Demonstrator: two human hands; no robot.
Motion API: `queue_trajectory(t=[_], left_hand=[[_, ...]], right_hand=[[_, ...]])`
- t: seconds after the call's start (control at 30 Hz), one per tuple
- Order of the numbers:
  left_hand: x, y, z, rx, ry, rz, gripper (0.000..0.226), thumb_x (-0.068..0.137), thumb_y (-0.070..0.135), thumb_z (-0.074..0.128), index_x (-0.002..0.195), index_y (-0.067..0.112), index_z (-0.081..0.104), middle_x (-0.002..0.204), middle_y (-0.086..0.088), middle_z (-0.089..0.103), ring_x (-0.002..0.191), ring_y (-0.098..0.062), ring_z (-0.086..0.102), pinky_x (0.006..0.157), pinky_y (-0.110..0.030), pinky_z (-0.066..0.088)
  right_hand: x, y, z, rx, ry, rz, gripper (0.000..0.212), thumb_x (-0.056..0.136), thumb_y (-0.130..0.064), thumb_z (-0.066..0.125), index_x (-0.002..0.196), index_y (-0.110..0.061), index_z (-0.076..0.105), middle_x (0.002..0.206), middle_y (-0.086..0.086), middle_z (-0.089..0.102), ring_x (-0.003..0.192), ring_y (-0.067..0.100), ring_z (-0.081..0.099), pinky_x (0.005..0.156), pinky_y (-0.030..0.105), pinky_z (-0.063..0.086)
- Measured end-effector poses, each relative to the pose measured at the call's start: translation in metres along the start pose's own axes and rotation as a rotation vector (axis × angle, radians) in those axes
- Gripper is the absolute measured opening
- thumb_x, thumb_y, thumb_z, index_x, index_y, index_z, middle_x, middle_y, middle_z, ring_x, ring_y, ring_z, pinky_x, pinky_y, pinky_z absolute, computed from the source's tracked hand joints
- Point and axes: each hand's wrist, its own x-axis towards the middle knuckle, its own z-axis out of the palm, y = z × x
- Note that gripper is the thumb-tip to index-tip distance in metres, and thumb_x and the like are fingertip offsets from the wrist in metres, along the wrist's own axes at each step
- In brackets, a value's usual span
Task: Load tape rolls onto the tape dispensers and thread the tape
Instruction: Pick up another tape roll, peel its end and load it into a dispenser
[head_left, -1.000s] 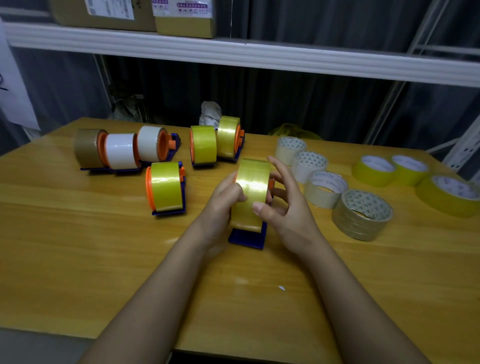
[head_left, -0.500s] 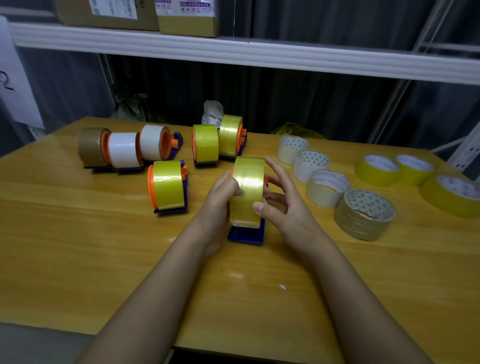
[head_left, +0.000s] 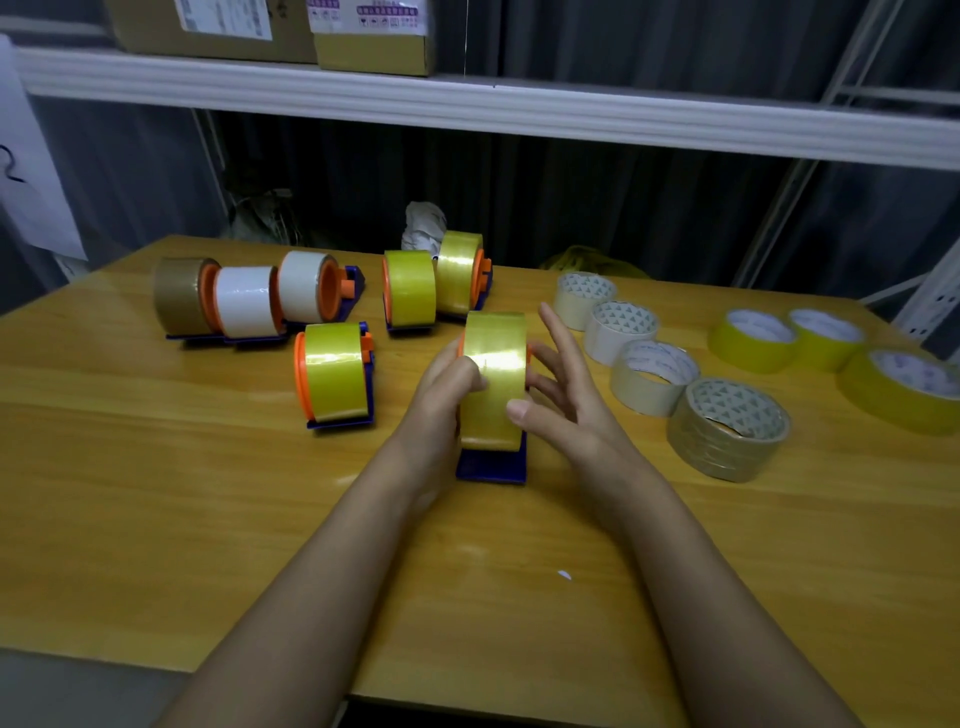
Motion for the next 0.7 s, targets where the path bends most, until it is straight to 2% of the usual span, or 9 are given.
queue_trajectory(t=[0.07, 0.13, 0.23, 0.3, 0.4, 0.5, 0.7], left_hand=[[0.0002, -0.0008, -0.0011, -0.015, 0.003, -0.018, 0.056, 0.059, 0.033, 0.052, 0.110, 0.011, 0.059, 0.085, -0.005, 0.066, 0.079, -0.020, 0.064, 0.066, -0.030, 0.053], [-0.0001, -0.0007, -0.0001, -0.011, -0.004, -0.030, 0.058, 0.058, 0.033, 0.052, 0.111, 0.011, 0.059, 0.086, -0.006, 0.066, 0.079, -0.020, 0.064, 0.066, -0.031, 0.053], [-0.0008, -0.0018, 0.0010, 0.027, -0.023, -0.039, 0.066, 0.058, 0.034, 0.053, 0.120, 0.011, 0.056, 0.092, -0.005, 0.067, 0.086, -0.021, 0.064, 0.068, -0.030, 0.053], [-0.0011, -0.0020, 0.0008, 0.044, -0.029, -0.038, 0.069, 0.059, 0.035, 0.053, 0.123, 0.010, 0.054, 0.094, -0.005, 0.068, 0.090, -0.022, 0.064, 0.069, -0.030, 0.053], [-0.0014, -0.0024, 0.0009, 0.046, -0.038, -0.033, 0.065, 0.059, 0.035, 0.054, 0.120, 0.014, 0.056, 0.096, -0.003, 0.068, 0.092, -0.021, 0.065, 0.070, -0.029, 0.053], [-0.0019, -0.0022, 0.0019, 0.043, -0.050, -0.042, 0.060, 0.057, 0.036, 0.054, 0.115, 0.020, 0.059, 0.093, 0.003, 0.071, 0.088, -0.015, 0.067, 0.066, -0.025, 0.054], [-0.0026, -0.0019, 0.0025, 0.059, -0.060, -0.026, 0.066, 0.057, 0.038, 0.054, 0.120, 0.017, 0.055, 0.089, 0.004, 0.069, 0.082, -0.013, 0.066, 0.064, -0.024, 0.052]], right_hand=[[-0.0012, -0.0002, -0.0013, 0.000, -0.003, -0.014, 0.084, 0.076, -0.028, 0.066, 0.143, -0.049, 0.021, 0.134, -0.021, 0.038, 0.111, -0.019, 0.047, 0.081, 0.007, 0.045], [-0.0008, -0.0004, 0.0003, -0.008, 0.026, -0.019, 0.080, 0.075, -0.032, 0.068, 0.142, -0.047, 0.028, 0.131, -0.020, 0.042, 0.111, -0.014, 0.050, 0.081, 0.010, 0.048], [0.0003, 0.0010, 0.0009, -0.035, 0.058, 0.022, 0.083, 0.067, -0.053, 0.067, 0.142, -0.049, 0.031, 0.131, -0.013, 0.046, 0.117, 0.004, 0.054, 0.093, 0.031, 0.053], [0.0006, 0.0020, 0.0001, -0.054, 0.065, 0.030, 0.080, 0.065, -0.059, 0.063, 0.139, -0.053, 0.033, 0.130, -0.012, 0.048, 0.115, 0.007, 0.056, 0.096, 0.041, 0.052], [0.0018, 0.0008, 0.0007, -0.053, 0.076, 0.037, 0.066, 0.065, -0.065, 0.058, 0.126, -0.062, 0.036, 0.122, -0.012, 0.051, 0.106, 0.006, 0.061, 0.092, 0.038, 0.055], [0.0027, -0.0010, 0.0011, -0.013, 0.078, 0.064, 0.060, 0.064, -0.067, 0.057, 0.120, -0.061, 0.039, 0.118, -0.007, 0.056, 0.099, 0.006, 0.065, 0.085, 0.035, 0.058], [0.0026, -0.0022, 0.0021, -0.015, 0.105, 0.090, 0.047, 0.062, -0.071, 0.054, 0.107, -0.064, 0.042, 0.113, -0.005, 0.061, 0.095, 0.015, 0.068, 0.084, 0.042, 0.058]])
